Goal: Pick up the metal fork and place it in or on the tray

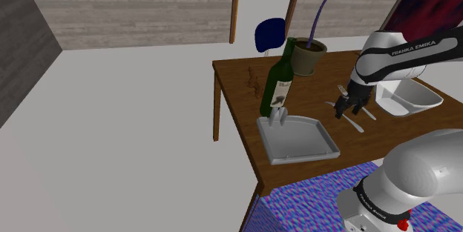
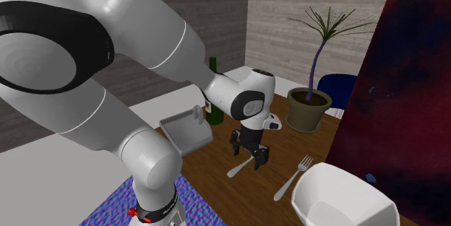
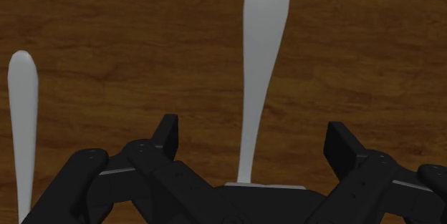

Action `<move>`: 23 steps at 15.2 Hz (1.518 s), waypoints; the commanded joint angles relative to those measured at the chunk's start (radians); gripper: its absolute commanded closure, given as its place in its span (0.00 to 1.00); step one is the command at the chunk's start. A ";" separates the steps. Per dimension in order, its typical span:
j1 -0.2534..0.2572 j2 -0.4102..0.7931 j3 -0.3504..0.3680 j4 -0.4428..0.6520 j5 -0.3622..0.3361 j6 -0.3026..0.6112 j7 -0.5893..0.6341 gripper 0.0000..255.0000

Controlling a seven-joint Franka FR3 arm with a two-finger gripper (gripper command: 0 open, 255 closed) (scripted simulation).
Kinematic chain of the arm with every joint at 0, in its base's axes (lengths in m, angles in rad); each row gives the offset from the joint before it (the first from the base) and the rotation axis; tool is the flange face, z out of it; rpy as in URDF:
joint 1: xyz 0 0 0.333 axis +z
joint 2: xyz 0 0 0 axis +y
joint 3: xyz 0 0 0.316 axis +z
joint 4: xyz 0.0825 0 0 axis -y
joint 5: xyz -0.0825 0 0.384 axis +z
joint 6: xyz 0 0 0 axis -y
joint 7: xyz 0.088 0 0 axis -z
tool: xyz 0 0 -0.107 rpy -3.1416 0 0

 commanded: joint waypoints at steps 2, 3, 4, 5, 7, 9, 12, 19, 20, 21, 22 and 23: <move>0.000 0.000 0.000 0.000 0.000 0.001 0.000 0.00; 0.000 0.000 0.000 0.000 0.000 0.001 0.000 0.00; 0.000 0.000 0.000 0.000 0.000 0.001 0.000 1.00; 0.000 0.000 0.000 0.000 0.000 0.001 0.000 1.00; 0.000 0.000 0.000 0.000 0.000 0.001 0.000 1.00; 0.000 0.000 0.000 0.000 0.000 0.001 0.000 1.00; 0.000 0.000 0.000 0.000 0.000 0.001 0.000 1.00; -0.005 -0.075 0.025 0.038 0.008 -0.112 0.002 1.00; -0.005 -0.085 0.029 0.045 0.010 -0.130 0.002 1.00; -0.006 -0.096 0.033 0.052 0.012 -0.147 0.002 1.00; -0.006 -0.106 0.037 0.060 0.014 -0.165 0.002 1.00; -0.006 -0.115 0.041 0.068 0.017 -0.182 0.002 1.00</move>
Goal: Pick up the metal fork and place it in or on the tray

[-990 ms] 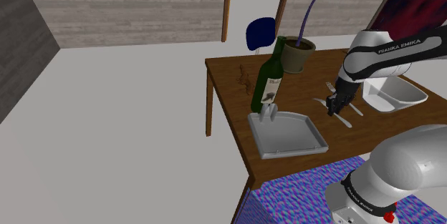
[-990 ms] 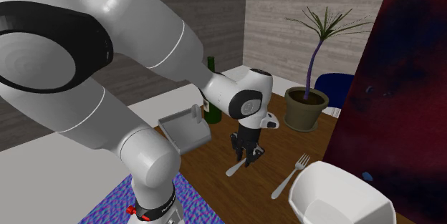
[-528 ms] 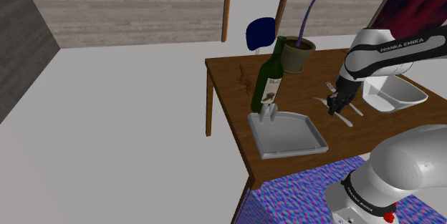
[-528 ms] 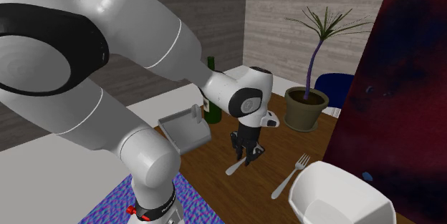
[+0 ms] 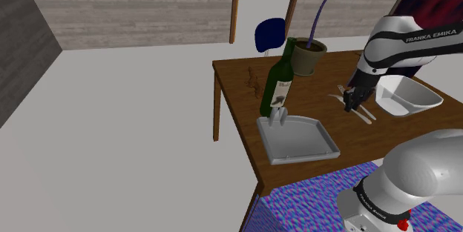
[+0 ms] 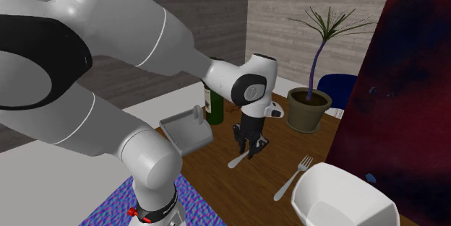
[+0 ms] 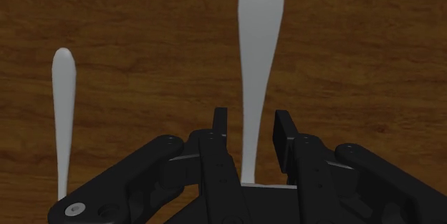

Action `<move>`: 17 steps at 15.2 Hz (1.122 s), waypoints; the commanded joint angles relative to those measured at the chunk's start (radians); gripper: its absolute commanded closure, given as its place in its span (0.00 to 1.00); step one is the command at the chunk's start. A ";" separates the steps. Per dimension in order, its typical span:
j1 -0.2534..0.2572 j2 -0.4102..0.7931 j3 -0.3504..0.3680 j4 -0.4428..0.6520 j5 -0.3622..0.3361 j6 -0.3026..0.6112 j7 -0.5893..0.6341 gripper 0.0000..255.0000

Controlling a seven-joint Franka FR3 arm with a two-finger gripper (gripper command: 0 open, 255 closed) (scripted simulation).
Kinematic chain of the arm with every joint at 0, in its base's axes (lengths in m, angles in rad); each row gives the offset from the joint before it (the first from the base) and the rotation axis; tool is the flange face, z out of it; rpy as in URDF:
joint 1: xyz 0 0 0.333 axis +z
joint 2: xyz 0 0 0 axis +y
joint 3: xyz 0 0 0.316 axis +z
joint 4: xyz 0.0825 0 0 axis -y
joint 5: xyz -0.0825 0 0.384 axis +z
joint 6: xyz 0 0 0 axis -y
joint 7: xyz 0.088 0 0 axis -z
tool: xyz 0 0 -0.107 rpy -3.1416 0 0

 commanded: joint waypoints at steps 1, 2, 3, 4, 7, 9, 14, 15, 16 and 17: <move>-0.001 -0.021 0.008 0.016 0.004 -0.037 0.000 1.00; -0.001 -0.030 0.012 0.024 0.006 -0.054 -0.001 1.00; -0.001 -0.038 0.016 0.033 0.009 -0.071 -0.001 1.00; -0.001 -0.046 0.020 0.042 0.011 -0.088 -0.001 1.00; 0.000 -0.067 0.031 0.069 0.018 -0.136 -0.002 1.00; 0.001 -0.079 0.038 0.089 0.023 -0.168 -0.003 1.00; 0.003 -0.103 0.055 0.141 0.035 -0.244 -0.005 1.00; 0.004 -0.107 0.058 0.152 0.038 -0.259 -0.005 1.00; 0.005 -0.110 0.061 0.163 0.040 -0.273 -0.006 1.00; 0.005 -0.114 0.064 0.175 0.043 -0.288 -0.006 1.00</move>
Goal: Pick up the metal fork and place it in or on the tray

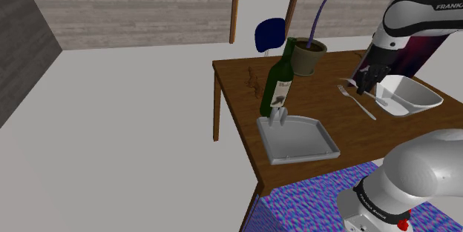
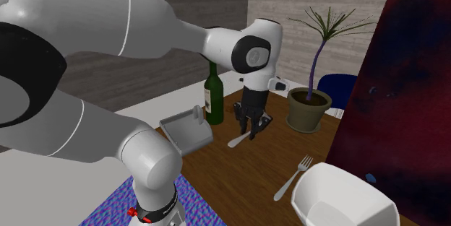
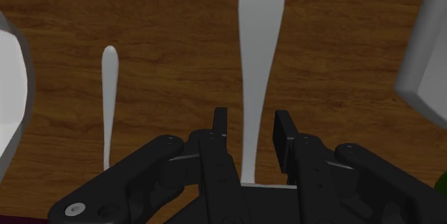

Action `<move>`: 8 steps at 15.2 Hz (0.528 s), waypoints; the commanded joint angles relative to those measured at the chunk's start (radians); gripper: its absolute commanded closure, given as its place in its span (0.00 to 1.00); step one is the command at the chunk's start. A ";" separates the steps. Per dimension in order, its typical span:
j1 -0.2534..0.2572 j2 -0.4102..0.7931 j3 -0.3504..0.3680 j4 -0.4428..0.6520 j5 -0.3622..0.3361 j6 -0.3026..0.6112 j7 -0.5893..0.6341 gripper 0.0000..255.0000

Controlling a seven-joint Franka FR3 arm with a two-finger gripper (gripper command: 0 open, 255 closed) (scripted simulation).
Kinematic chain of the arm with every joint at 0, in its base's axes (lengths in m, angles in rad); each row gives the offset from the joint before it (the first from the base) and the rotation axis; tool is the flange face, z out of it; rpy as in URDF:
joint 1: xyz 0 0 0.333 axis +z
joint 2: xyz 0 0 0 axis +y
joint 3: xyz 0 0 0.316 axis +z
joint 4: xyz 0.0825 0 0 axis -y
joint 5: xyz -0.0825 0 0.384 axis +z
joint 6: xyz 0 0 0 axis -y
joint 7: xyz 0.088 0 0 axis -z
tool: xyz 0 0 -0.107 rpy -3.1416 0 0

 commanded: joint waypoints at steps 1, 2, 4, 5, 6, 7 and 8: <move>0.001 -0.007 0.006 0.019 0.004 -0.027 -0.001 1.00; 0.002 -0.010 0.009 0.031 0.007 -0.041 -0.001 1.00; 0.003 -0.014 0.015 0.055 0.011 -0.069 -0.002 1.00; 0.004 -0.016 0.018 0.067 0.014 -0.083 -0.003 1.00; 0.004 -0.016 0.019 0.073 0.015 -0.090 -0.003 1.00; 0.011 -0.036 0.041 0.055 0.028 -0.095 0.021 1.00; 0.019 -0.055 0.063 0.038 0.042 -0.099 0.045 1.00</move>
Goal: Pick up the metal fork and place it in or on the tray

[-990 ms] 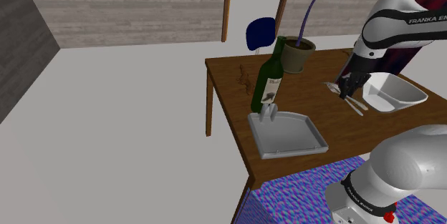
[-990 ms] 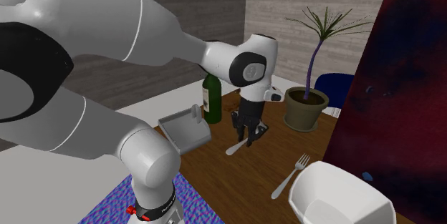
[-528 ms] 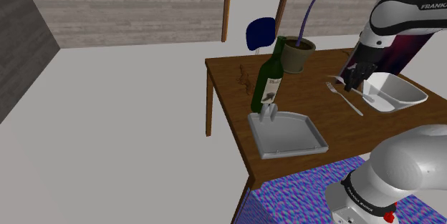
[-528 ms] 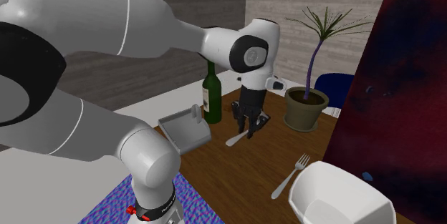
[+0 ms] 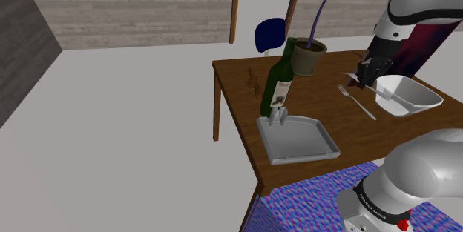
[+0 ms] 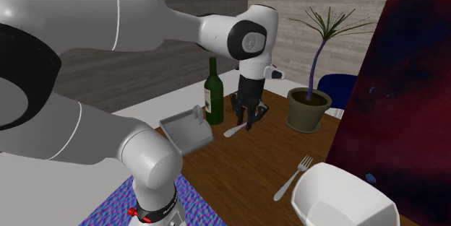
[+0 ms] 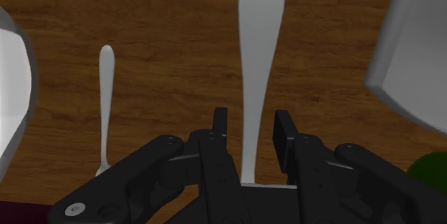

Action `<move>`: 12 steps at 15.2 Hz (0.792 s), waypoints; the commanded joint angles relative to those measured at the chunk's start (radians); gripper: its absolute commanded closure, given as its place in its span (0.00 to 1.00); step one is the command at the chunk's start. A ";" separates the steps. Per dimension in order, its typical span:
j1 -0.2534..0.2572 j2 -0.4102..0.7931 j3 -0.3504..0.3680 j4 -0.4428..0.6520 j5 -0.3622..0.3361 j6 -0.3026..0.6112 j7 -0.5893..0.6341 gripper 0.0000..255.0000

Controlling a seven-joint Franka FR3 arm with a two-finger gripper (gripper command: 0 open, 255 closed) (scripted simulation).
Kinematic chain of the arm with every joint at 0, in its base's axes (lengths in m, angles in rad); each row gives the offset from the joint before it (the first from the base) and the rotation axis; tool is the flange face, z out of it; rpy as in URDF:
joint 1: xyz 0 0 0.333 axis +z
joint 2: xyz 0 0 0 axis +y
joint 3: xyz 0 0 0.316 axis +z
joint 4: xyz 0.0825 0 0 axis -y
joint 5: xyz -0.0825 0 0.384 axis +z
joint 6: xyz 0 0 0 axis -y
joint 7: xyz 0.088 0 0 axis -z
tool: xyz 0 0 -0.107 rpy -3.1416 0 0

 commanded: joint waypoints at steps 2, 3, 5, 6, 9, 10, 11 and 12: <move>0.021 -0.059 0.063 -0.045 0.041 -0.022 0.066 1.00; 0.031 -0.075 0.086 -0.059 0.059 -0.025 0.091 1.00; 0.053 -0.101 0.132 -0.084 0.096 -0.031 0.140 1.00; 0.065 -0.113 0.155 -0.094 0.116 -0.033 0.165 1.00; 0.105 -0.138 0.226 -0.118 0.179 -0.036 0.240 1.00; 0.119 -0.143 0.249 -0.124 0.201 -0.035 0.265 1.00; 0.133 -0.147 0.273 -0.128 0.223 -0.034 0.290 1.00; 0.148 -0.148 0.297 -0.132 0.245 -0.032 0.316 1.00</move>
